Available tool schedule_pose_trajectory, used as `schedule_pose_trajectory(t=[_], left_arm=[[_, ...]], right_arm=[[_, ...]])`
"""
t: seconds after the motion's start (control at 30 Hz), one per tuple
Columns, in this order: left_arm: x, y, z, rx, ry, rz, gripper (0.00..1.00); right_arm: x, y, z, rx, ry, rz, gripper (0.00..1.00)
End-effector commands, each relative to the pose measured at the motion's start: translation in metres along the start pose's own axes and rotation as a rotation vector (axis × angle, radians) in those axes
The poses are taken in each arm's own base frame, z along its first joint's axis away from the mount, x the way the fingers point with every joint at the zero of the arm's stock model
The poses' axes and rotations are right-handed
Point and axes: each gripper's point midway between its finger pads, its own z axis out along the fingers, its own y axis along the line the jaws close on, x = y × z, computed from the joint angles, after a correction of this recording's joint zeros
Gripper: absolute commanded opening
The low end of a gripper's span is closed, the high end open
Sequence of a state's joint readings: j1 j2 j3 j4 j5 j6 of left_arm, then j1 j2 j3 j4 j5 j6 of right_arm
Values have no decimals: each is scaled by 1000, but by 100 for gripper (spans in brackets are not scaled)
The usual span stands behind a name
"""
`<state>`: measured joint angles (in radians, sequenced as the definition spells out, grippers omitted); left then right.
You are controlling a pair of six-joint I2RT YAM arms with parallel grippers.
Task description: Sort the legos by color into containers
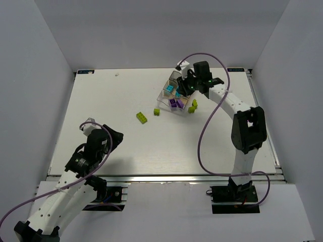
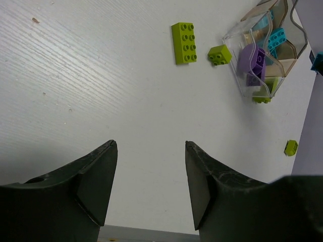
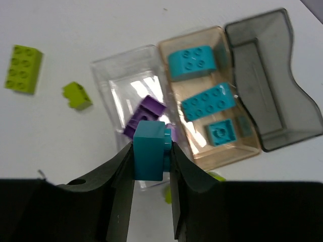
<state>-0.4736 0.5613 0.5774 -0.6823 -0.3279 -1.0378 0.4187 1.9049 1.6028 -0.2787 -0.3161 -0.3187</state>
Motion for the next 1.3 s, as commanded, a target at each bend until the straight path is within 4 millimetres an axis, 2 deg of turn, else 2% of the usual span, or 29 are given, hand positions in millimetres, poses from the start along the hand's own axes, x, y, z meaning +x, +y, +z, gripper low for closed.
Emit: schedule_pose_trajectory(t=[0.0, 0.2, 0.33, 0.7, 0.73, 0.8, 0.83, 0.87, 0.93, 1.03, 1.1, 1.13, 1.17, 1.2, 1.27], left_arm=[[1, -8, 2, 29, 7, 3, 66], [2, -10, 4, 32, 14, 6, 66], [3, -9, 4, 30, 17, 4, 66], [7, -11, 11, 22, 34, 15, 66], [7, -12, 11, 25, 34, 15, 66], [7, -13, 12, 26, 36, 17, 66], [7, -13, 12, 26, 35, 20, 66], [7, -14, 12, 29, 35, 19, 66], [7, -16, 13, 36, 35, 19, 67], [7, -18, 15, 46, 38, 21, 70], [7, -20, 16, 53, 37, 24, 72], [8, -22, 18, 59, 38, 27, 75], [8, -23, 19, 63, 40, 26, 77], [7, -27, 20, 77, 37, 23, 78], [11, -28, 24, 83, 49, 24, 83]], right_arm=[[-5, -32, -3, 57, 7, -8, 0], [7, -63, 14, 106, 33, -6, 0], [20, -76, 24, 122, 51, -2, 6], [31, -89, 38, 147, 67, -7, 33], [33, -90, 39, 148, 71, -6, 42], [34, -90, 40, 145, 74, -11, 53], [35, -91, 39, 146, 76, -13, 68], [35, -91, 38, 145, 77, -13, 75], [32, -90, 32, 145, 76, -25, 89], [17, -90, 12, 152, 50, -44, 89], [19, -84, 0, 146, 54, -52, 89], [7, -81, -17, 147, 27, -68, 89], [22, -74, -22, 128, 54, -50, 90], [14, -68, -38, 129, 34, -49, 89], [40, -57, -53, 104, 95, 31, 83]])
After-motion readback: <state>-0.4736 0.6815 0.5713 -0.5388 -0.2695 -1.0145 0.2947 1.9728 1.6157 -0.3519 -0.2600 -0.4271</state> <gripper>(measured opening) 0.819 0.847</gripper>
